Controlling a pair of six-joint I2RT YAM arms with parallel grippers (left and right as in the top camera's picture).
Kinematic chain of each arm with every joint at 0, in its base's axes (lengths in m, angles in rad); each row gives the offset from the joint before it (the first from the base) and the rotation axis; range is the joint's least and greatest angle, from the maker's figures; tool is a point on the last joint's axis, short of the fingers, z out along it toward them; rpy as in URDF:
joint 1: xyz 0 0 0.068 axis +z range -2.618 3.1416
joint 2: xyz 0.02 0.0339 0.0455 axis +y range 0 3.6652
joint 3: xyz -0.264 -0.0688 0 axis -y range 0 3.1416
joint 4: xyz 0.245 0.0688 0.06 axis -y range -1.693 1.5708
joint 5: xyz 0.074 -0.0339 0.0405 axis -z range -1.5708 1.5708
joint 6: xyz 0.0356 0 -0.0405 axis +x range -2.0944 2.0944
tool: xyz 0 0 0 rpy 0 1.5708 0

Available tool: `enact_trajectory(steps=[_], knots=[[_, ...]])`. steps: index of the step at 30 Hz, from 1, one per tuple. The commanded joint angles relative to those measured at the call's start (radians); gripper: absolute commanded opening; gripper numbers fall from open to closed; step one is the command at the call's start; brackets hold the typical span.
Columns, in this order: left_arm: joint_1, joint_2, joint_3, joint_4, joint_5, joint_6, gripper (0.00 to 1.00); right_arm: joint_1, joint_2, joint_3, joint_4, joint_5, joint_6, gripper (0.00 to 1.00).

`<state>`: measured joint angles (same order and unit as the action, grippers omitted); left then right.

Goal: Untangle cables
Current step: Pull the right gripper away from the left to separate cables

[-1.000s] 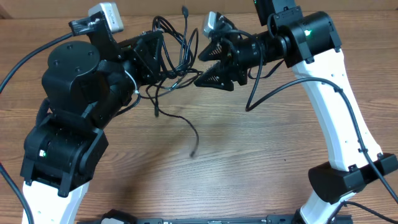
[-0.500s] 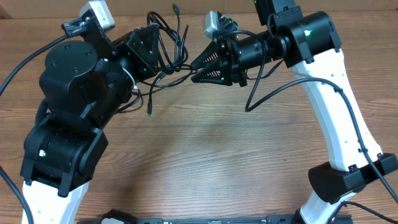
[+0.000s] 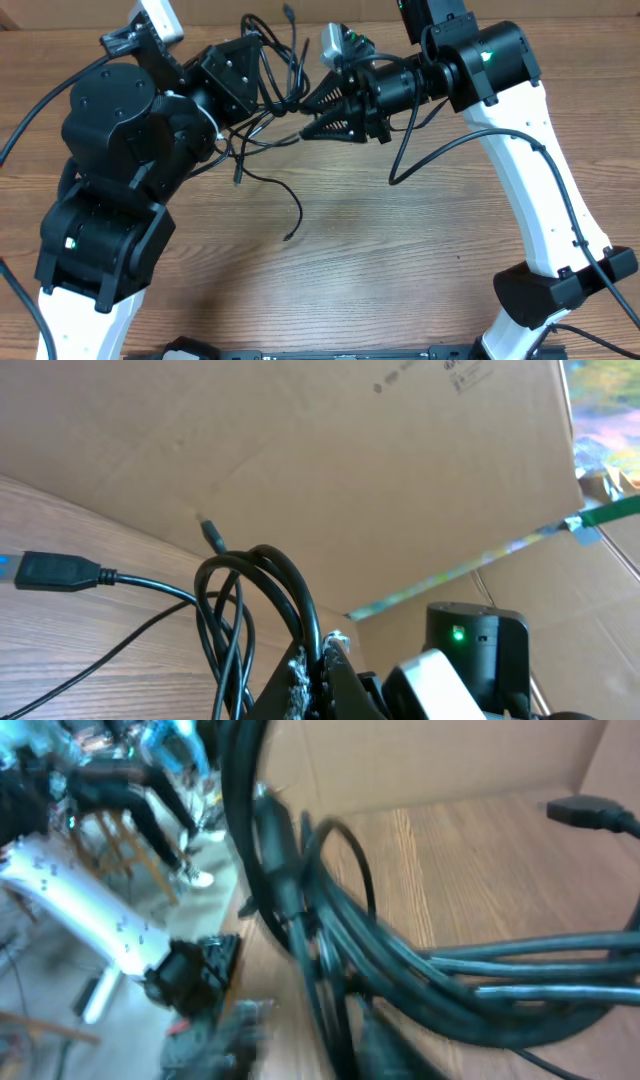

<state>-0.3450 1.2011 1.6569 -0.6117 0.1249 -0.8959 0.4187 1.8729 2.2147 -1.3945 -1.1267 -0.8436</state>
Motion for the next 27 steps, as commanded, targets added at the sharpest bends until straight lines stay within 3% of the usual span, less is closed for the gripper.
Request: enact_trajectory(steps=[1, 6, 11, 18, 27], knots=[[0.004, 0.014, 0.03, 0.014, 0.033, -0.018, 0.04, 0.001, -0.007, -0.003, 0.0, -0.019, 0.007, 0.04], [0.004, 0.014, 0.03, 0.008, 0.033, -0.014, 0.04, -0.003, -0.007, -0.003, 0.037, 0.034, 0.108, 0.04], [0.005, 0.014, 0.03, -0.028, 0.024, 0.027, 0.04, -0.048, -0.007, -0.003, 0.187, 0.23, 0.455, 0.04], [0.005, 0.014, 0.03, -0.043, 0.021, 0.037, 0.04, -0.175, -0.007, -0.003, 0.336, 0.282, 0.801, 0.04], [0.005, 0.014, 0.03, -0.046, 0.022, 0.062, 0.04, -0.272, -0.007, -0.003, 0.337, 0.459, 1.048, 0.04]])
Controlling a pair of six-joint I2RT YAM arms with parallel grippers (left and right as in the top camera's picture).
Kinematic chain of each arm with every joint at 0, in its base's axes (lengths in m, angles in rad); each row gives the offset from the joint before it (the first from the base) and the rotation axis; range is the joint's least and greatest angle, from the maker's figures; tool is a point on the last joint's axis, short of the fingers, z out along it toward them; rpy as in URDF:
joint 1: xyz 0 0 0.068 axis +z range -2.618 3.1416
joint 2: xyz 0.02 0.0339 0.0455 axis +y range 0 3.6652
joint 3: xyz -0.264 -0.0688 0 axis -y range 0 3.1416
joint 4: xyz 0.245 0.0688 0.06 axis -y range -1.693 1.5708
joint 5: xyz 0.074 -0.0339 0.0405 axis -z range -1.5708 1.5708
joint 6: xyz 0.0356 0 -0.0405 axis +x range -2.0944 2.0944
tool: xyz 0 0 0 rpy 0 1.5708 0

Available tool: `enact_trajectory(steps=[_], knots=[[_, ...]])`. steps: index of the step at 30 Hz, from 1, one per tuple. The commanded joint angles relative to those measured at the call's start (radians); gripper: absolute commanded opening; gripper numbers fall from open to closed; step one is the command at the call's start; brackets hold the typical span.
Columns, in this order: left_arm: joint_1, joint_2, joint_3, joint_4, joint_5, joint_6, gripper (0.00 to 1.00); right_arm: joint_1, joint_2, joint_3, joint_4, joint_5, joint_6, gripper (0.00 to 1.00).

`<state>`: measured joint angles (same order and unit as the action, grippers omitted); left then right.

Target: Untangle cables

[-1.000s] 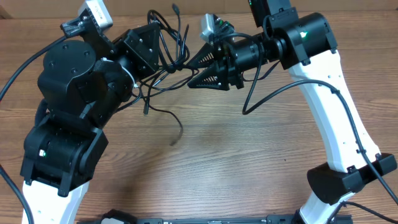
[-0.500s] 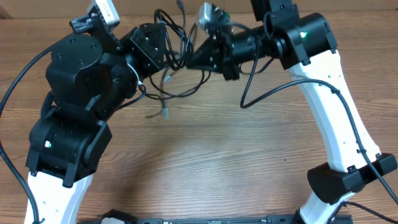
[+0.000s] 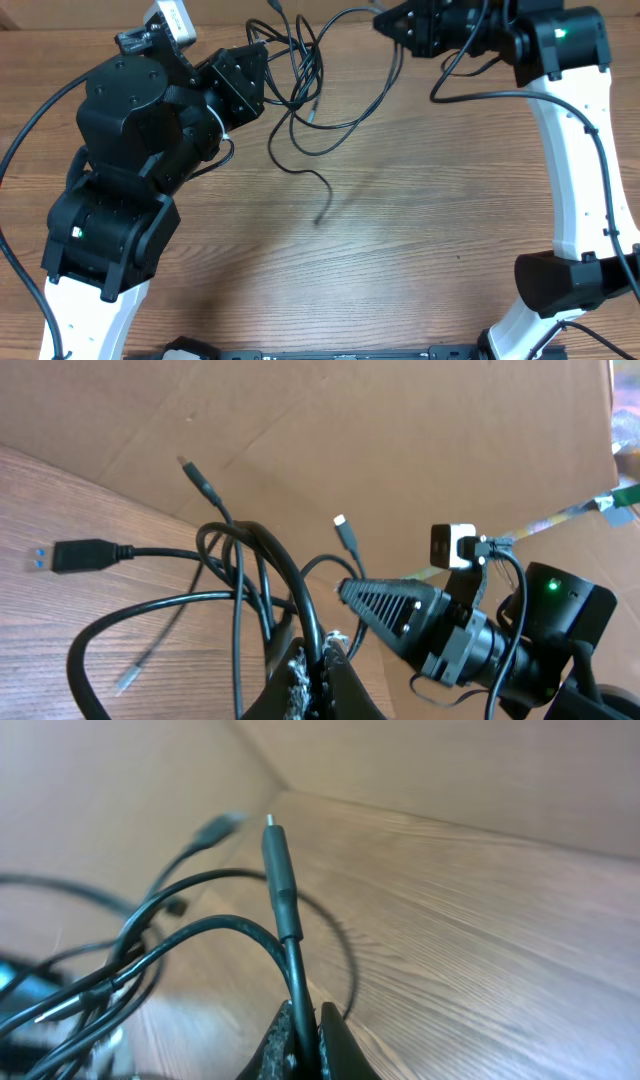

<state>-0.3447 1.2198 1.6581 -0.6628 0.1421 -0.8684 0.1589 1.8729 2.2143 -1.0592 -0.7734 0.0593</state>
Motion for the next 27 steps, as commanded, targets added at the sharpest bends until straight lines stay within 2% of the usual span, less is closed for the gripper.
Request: enact_trajectory(steps=[1, 4, 8, 9, 11, 14, 16, 19, 24, 27], knots=[[0.004, -0.005, 0.029, 0.005, 0.004, 0.035, 0.04, -0.014, -0.007, -0.003, -0.001, 0.145, 0.179, 0.04], [0.004, -0.005, 0.029, 0.005, 0.005, 0.035, 0.04, -0.014, -0.007, -0.003, -0.027, 0.315, 0.291, 0.04], [0.004, -0.005, 0.029, 0.004, 0.005, 0.048, 0.04, -0.014, -0.007, -0.003, -0.082, 0.463, 0.358, 0.04], [0.004, -0.005, 0.029, 0.005, 0.005, 0.054, 0.04, -0.014, -0.007, -0.003, -0.088, 0.465, 0.356, 0.13], [0.004, -0.005, 0.029, 0.004, 0.006, 0.054, 0.04, -0.014, -0.007, -0.003, -0.103, 0.464, 0.352, 0.65], [0.004, -0.005, 0.029, 0.005, 0.009, 0.055, 0.04, -0.014, -0.007, -0.003, -0.108, 0.398, 0.272, 0.93], [0.004, -0.005, 0.029, 0.005, 0.021, 0.076, 0.04, -0.014, -0.007, -0.003, -0.11, 0.325, 0.212, 1.0], [0.004, -0.005, 0.029, 0.002, 0.053, 0.13, 0.04, -0.014, -0.007, -0.003, -0.114, 0.134, 0.07, 1.0], [0.004, -0.005, 0.029, -0.021, 0.083, 0.14, 0.04, -0.008, -0.007, -0.003, -0.192, -0.231, -0.234, 1.0], [0.004, -0.005, 0.029, -0.021, 0.126, 0.185, 0.04, 0.006, -0.007, -0.003, -0.294, -0.321, -0.414, 1.0]])
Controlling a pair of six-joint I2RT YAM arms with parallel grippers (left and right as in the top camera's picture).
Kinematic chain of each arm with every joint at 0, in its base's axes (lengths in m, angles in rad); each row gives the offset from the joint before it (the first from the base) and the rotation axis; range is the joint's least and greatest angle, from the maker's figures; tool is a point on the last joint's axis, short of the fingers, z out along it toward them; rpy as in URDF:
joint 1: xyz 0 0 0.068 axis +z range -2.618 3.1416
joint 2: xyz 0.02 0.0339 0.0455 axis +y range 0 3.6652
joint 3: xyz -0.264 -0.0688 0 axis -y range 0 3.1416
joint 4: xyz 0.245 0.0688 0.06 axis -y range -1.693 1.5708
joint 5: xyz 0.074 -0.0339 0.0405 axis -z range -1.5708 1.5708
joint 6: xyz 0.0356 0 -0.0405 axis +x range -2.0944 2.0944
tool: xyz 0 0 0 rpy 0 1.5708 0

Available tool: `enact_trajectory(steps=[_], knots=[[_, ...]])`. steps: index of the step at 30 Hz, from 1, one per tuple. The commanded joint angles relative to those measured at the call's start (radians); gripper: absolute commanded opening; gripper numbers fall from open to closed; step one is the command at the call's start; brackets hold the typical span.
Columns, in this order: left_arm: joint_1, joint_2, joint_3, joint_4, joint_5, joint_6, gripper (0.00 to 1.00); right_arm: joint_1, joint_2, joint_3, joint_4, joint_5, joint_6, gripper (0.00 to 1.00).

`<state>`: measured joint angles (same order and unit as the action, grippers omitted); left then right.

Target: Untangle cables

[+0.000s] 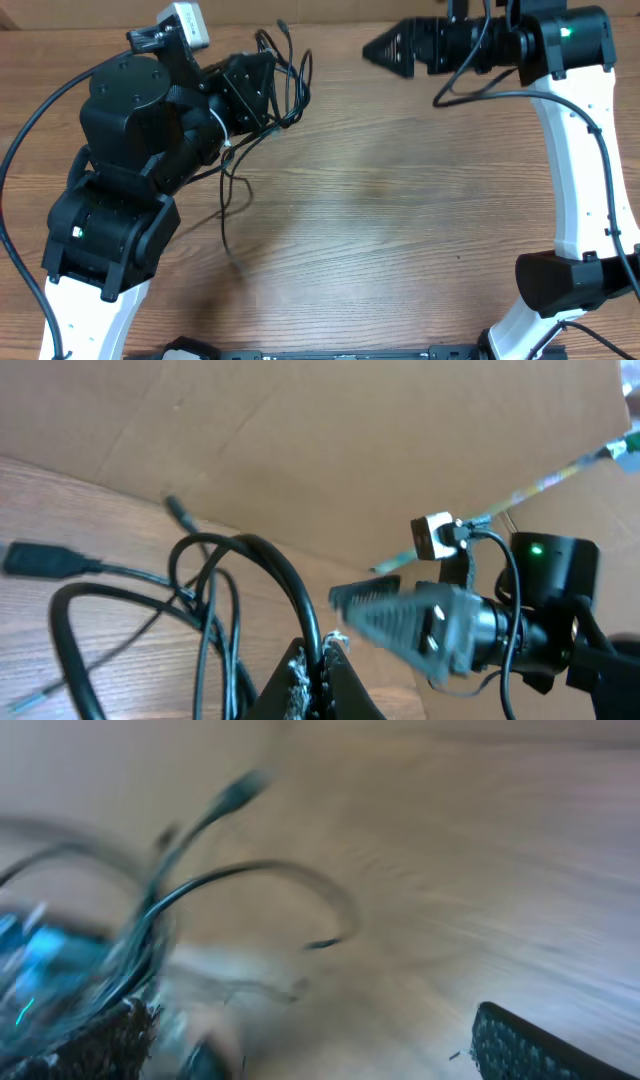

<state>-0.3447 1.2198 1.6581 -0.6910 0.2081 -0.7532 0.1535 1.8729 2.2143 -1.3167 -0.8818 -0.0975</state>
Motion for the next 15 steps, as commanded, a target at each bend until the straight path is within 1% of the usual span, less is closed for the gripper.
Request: enact_trajectory(steps=[1, 3, 4, 5, 6, 8, 11, 12, 15], knots=[[0.004, -0.005, 0.029, 0.007, 0.085, 0.097, 0.04, 0.019, -0.007, -0.003, -0.074, -0.211, -0.312, 0.98], [0.004, -0.005, 0.029, 0.003, 0.138, 0.15, 0.04, 0.039, -0.007, -0.003, -0.159, -0.211, -0.444, 0.97], [0.004, -0.005, 0.029, -0.004, 0.156, 0.157, 0.04, 0.051, -0.007, -0.003, -0.202, -0.211, -0.507, 0.96], [0.004, -0.005, 0.029, -0.013, 0.161, 0.157, 0.04, 0.063, -0.007, -0.003, -0.234, -0.211, -0.55, 0.95], [0.004, -0.005, 0.029, -0.022, 0.168, 0.16, 0.04, 0.076, -0.007, -0.003, -0.256, -0.211, -0.573, 0.92], [0.004, -0.004, 0.029, -0.035, 0.187, 0.191, 0.05, 0.103, -0.007, -0.003, -0.278, -0.198, -0.582, 0.81], [0.004, -0.004, 0.029, -0.061, 0.202, 0.21, 0.04, 0.144, -0.007, -0.003, -0.284, -0.155, -0.585, 0.8], [0.004, -0.004, 0.029, -0.063, 0.217, 0.235, 0.04, 0.159, -0.007, -0.003, -0.282, -0.138, -0.585, 0.8], [0.004, -0.005, 0.029, -0.071, 0.242, 0.29, 0.04, 0.189, -0.007, -0.003, -0.28, -0.114, -0.585, 0.76]])
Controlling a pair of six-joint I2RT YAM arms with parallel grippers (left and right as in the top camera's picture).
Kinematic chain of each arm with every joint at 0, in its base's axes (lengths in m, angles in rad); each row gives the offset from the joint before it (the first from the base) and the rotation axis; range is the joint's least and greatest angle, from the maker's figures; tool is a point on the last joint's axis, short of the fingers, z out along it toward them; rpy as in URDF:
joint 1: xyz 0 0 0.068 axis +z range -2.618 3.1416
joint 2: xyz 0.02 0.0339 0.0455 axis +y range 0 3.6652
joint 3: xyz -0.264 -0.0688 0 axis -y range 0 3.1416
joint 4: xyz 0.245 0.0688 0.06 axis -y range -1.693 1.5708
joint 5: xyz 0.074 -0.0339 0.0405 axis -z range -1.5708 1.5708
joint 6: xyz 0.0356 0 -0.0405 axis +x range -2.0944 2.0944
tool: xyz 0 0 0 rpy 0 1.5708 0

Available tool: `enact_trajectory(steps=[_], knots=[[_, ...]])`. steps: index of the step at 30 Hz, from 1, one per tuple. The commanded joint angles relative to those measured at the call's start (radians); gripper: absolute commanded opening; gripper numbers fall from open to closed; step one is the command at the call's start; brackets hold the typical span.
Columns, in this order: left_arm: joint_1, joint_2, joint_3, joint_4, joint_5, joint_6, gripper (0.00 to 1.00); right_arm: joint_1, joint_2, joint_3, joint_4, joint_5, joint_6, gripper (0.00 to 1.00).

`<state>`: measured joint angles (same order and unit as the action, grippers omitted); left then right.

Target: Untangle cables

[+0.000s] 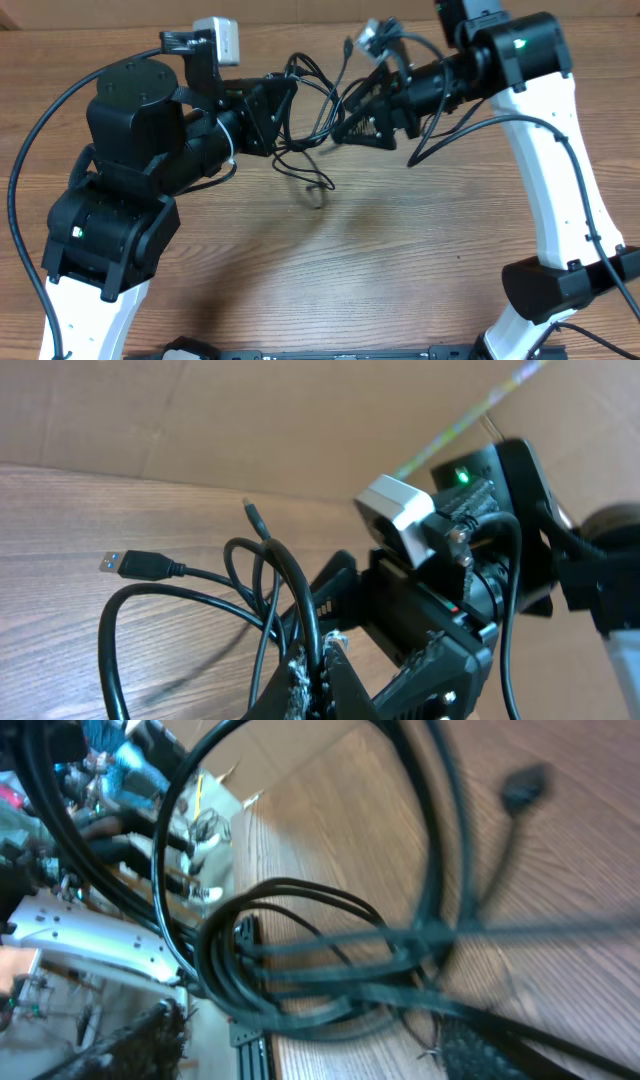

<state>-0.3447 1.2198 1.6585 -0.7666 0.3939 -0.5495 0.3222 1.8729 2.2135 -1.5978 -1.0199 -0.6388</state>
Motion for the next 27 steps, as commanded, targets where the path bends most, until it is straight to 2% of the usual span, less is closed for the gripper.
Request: enact_trajectory(steps=[1, 4, 9, 15, 16, 17, 20, 21, 23, 27], knots=[[0.004, -0.004, 0.028, 0.003, 0.058, 0.098, 0.04, 0.029, -0.007, -0.002, 0.002, 0.024, -0.043, 0.71], [0.004, -0.004, 0.028, -0.002, 0.079, 0.117, 0.04, 0.043, -0.007, -0.002, 0.014, 0.024, -0.043, 0.46], [0.004, -0.004, 0.028, -0.013, 0.079, 0.117, 0.04, 0.043, -0.007, -0.002, 0.027, 0.008, -0.019, 0.45], [0.004, -0.004, 0.028, -0.04, 0.079, 0.122, 0.04, 0.043, -0.007, -0.002, 0.127, 0.005, 0.116, 0.09], [0.004, -0.004, 0.028, -0.048, 0.079, 0.129, 0.04, 0.043, -0.007, -0.002, 0.153, 0.005, 0.154, 0.09], [0.004, -0.003, 0.028, -0.053, 0.079, 0.135, 0.04, 0.043, -0.007, -0.002, 0.17, 0.005, 0.183, 0.2], [0.004, -0.003, 0.028, -0.06, 0.079, 0.136, 0.04, 0.043, -0.007, -0.002, 0.212, 0.005, 0.251, 0.61], [0.004, -0.003, 0.028, -0.06, 0.079, 0.136, 0.04, 0.043, -0.007, -0.002, 0.213, 0.006, 0.25, 0.69], [0.004, -0.003, 0.028, -0.059, 0.078, 0.137, 0.04, 0.043, -0.007, -0.002, 0.21, 0.014, 0.251, 0.73], [0.004, -0.003, 0.028, -0.059, 0.078, 0.154, 0.04, 0.043, -0.007, -0.002, 0.2, 0.04, 0.251, 0.73]])
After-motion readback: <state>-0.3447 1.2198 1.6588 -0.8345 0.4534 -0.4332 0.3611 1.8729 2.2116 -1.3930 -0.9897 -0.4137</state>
